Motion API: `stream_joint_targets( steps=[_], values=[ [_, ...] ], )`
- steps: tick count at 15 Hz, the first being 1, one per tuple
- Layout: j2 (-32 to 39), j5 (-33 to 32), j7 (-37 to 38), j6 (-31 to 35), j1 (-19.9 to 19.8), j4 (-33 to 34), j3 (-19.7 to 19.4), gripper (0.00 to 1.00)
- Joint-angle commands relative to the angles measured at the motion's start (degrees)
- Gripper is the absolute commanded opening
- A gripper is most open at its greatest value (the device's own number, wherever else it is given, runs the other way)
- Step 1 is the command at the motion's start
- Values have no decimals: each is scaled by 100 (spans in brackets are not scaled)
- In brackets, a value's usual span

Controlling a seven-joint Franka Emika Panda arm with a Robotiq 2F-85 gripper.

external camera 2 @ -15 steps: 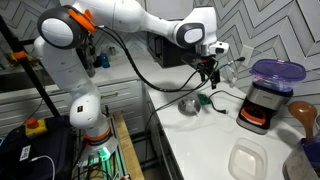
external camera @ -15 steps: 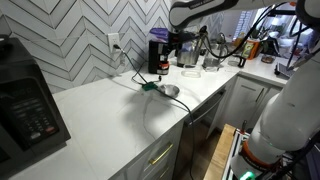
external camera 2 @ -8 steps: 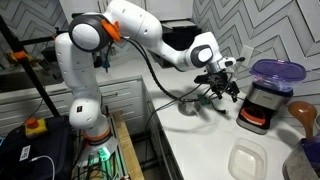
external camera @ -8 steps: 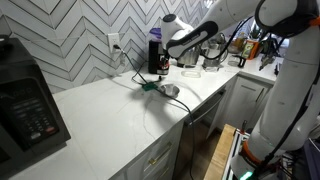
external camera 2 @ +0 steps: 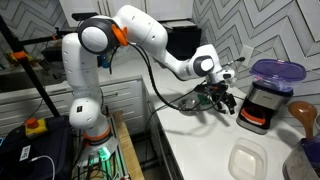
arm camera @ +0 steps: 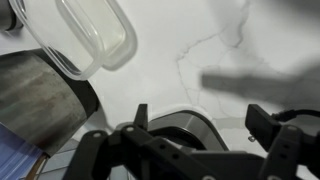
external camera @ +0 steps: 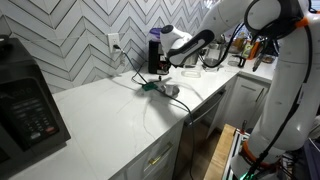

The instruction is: Pick up the heart shaped cookie cutter and place it on the left side of the kitchen counter

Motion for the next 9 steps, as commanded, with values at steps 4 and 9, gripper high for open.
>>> stream_joint_targets(
  steps=[4, 9],
  values=[
    [177, -928, 1197, 383, 171, 111, -218, 100],
    [434, -2080, 2686, 523, 208, 333, -276, 100]
  ],
)
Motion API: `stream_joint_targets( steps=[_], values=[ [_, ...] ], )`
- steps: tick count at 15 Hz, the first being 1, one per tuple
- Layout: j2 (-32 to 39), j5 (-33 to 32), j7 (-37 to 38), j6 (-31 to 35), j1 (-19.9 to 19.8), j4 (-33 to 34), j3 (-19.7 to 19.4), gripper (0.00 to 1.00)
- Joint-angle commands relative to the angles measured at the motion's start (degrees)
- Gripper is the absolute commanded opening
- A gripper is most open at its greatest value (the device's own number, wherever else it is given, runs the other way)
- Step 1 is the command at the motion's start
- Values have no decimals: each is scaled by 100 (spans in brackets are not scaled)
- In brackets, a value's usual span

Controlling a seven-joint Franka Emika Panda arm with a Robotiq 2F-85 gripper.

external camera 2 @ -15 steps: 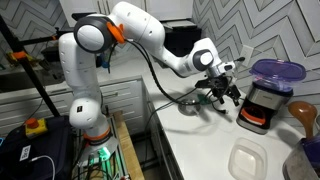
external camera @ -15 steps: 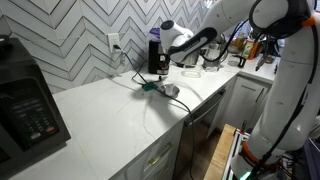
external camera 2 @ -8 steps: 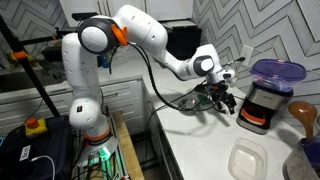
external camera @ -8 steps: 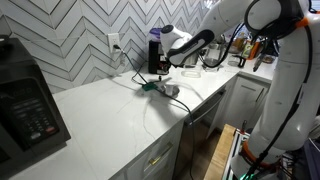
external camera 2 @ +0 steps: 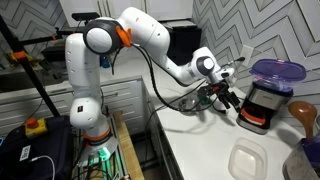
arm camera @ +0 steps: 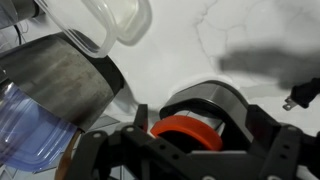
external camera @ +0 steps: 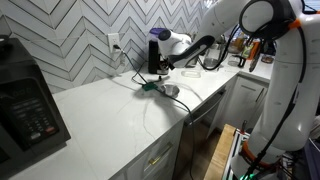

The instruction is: Pick up the heart shaped cookie cutter and place it on the left side of the kitchen counter

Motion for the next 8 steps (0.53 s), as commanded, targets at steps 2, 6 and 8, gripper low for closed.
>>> stream_joint_targets(
  steps=[2, 6, 8],
  values=[
    [323, -556, 824, 212, 5, 299, -61, 100],
    [644, -157, 311, 591, -115, 583, 55, 100],
    [790, 63, -28, 854, -179, 698, 80, 100]
  ],
)
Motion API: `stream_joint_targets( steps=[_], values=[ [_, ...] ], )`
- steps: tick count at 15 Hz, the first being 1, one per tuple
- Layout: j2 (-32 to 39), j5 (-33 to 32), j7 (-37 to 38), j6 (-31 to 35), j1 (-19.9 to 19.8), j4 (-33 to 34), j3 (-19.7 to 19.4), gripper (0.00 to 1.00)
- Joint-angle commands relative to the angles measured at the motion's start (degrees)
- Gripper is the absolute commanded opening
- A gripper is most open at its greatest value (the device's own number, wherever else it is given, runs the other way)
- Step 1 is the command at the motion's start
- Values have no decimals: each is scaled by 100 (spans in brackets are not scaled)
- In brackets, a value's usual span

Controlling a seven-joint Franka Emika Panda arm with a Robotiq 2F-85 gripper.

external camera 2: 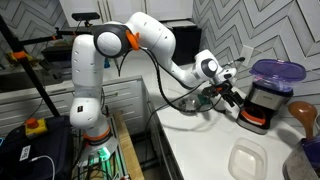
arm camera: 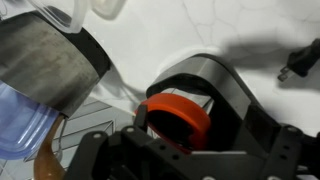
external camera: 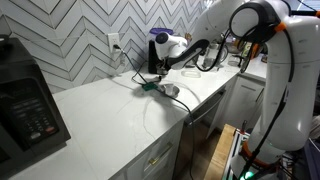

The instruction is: Pick up the heart shaped cookie cutter and place it on the left side of the kitchen counter

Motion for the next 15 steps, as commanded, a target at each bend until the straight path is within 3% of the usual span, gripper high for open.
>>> stream_joint_targets(
  steps=[1, 10, 11, 13, 15],
  values=[
    [350, 457, -645, 454, -169, 283, 61, 100],
    [851, 1130, -1617, 676, -133, 781, -90, 97],
    [899, 1255, -1784, 661, -143, 811, -69, 80],
    [938, 1521, -2101, 640, -158, 820, -40, 70],
    [862, 1692, -2329, 653, -109, 737, -70, 53]
  ],
)
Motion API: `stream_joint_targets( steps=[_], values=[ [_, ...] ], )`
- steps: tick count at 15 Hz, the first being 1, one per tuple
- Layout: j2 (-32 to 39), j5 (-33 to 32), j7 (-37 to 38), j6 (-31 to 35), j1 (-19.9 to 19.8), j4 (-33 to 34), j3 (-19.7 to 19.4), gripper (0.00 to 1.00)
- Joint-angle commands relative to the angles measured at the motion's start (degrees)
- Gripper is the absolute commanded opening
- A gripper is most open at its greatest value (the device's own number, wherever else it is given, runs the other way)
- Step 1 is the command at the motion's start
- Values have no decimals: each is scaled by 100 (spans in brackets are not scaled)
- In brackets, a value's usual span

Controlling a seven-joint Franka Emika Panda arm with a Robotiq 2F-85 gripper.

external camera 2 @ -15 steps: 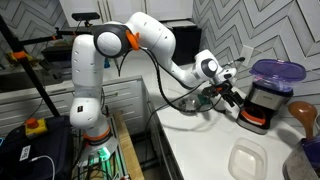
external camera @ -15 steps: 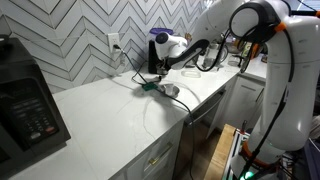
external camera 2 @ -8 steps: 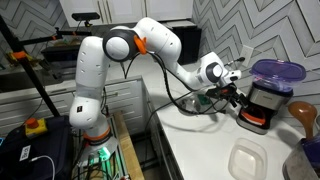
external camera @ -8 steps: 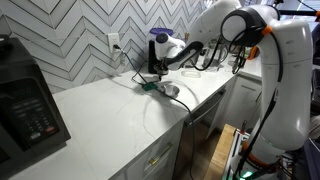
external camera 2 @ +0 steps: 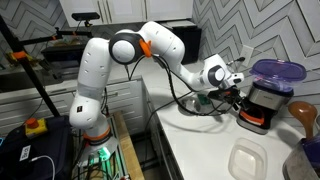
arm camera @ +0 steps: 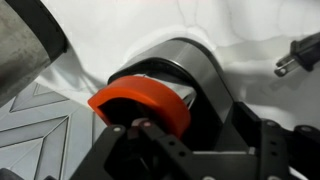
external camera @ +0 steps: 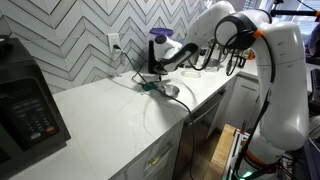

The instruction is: Pick up the heart shaped cookie cutter and place it on the left side of the kitchen counter

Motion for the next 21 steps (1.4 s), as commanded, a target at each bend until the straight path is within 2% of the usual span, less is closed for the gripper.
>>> stream_joint_targets(
  steps=[1, 4, 6, 7, 13, 15, 21],
  values=[
    [-121, 395, -508, 126, 41, -155, -33, 45],
    [-541, 515, -637, -9, 145, -529, -40, 23],
    [-964, 551, -863, -386, 250, -931, -22, 8],
    [-1205, 763, -1301, -501, 173, -1197, 138, 1],
    [-2599, 2269, -3788, -553, 116, -2596, 682, 3],
    [-3118, 2492, -4536, -422, 178, -2975, 742, 3],
    [-4173, 3608, -6721, -563, 823, -3580, 701, 3]
  ],
)
